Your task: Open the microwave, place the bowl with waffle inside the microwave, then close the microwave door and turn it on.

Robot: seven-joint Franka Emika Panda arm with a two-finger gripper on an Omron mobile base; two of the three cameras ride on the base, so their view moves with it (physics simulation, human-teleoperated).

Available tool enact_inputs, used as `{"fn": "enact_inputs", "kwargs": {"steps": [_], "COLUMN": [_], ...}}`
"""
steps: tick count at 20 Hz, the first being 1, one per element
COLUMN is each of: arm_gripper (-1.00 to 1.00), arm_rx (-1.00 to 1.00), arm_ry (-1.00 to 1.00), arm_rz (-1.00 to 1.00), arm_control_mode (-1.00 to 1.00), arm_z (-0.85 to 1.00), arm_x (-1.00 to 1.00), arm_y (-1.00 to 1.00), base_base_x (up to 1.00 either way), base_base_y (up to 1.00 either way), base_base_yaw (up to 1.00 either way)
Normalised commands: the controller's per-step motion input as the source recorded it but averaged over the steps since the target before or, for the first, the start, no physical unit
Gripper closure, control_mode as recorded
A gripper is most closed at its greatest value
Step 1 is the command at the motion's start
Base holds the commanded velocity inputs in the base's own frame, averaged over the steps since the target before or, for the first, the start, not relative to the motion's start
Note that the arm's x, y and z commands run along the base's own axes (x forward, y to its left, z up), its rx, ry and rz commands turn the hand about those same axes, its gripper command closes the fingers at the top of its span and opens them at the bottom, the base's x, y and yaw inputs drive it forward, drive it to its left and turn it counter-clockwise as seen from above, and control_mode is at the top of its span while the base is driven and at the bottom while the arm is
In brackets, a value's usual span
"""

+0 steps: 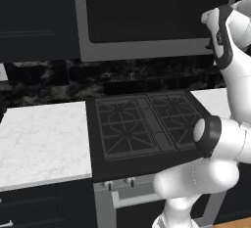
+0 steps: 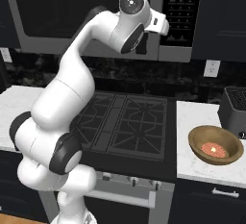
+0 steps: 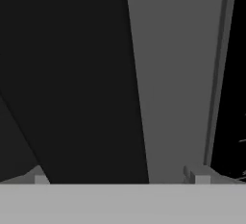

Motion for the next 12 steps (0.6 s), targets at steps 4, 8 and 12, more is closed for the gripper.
{"fn": "enact_inputs", "kwargs": {"steps": [4,8,12], "arm_gripper": [1.00,1.00,1.00], "arm_rx": [0.00,0.00,0.00], "arm_ry": [0.00,-0.02,-0.01], "arm_rz": [0.00,0.00,0.00], "arm_control_mode": [-1.00,-1.00,-1.00], "arm_z": [-0.16,-0.02,0.00], "arm_x": [0.33,0.03,0.00], "arm_y": [-0.07,0.00,0.00], "base_base_x": [0.00,0.00,0.00], "base_base_y": [0.00,0.00,0.00], "base_base_yaw": [0.00,0.00,0.00]}}
